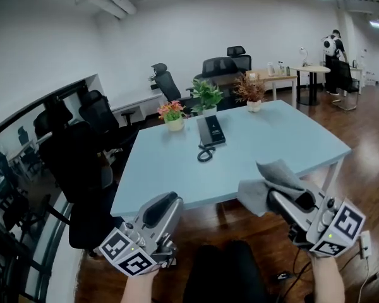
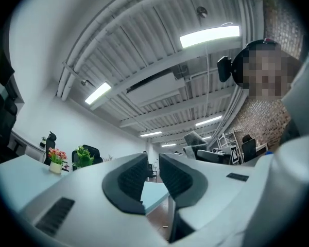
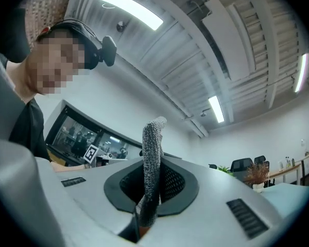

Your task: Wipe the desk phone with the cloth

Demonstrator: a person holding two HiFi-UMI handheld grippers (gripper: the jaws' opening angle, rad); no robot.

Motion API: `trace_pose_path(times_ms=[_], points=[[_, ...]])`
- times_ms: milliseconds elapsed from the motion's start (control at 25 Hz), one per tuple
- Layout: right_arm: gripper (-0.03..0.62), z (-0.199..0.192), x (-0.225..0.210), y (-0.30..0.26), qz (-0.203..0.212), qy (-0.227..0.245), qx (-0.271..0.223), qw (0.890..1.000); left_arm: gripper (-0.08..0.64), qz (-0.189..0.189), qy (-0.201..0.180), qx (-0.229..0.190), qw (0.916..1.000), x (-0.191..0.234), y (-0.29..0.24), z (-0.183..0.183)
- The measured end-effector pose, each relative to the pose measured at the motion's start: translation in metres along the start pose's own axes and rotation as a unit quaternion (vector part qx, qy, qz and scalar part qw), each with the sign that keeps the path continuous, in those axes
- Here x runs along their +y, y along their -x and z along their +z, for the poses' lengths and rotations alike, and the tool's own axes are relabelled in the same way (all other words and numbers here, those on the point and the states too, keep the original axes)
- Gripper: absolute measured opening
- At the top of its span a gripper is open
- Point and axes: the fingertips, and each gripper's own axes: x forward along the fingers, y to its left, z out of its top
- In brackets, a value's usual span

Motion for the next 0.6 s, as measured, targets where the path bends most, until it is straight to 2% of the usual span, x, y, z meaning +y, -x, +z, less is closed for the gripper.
trace_pose_path(times_ms=[240,400,600], points=[[-0.006,0.041,0.076,0.05,0.011,0.021,-0.008,1.0,0.048,-0.012,-0.039,-0.014,0.9991,-0.105,0.063,0.035],[-0.006,0.068,0.109,0.07,0.015,0.031,-0.014,0.999,0.042,-0.016,-0.055,-0.026,0.998,-0.151,0.088,0.061],[-0.006,0.091,0.142,0.097,0.022,0.034,-0.013,0.999,0.034,-0.008,-0.065,-0.029,0.9975,-0.195,0.11,0.075]])
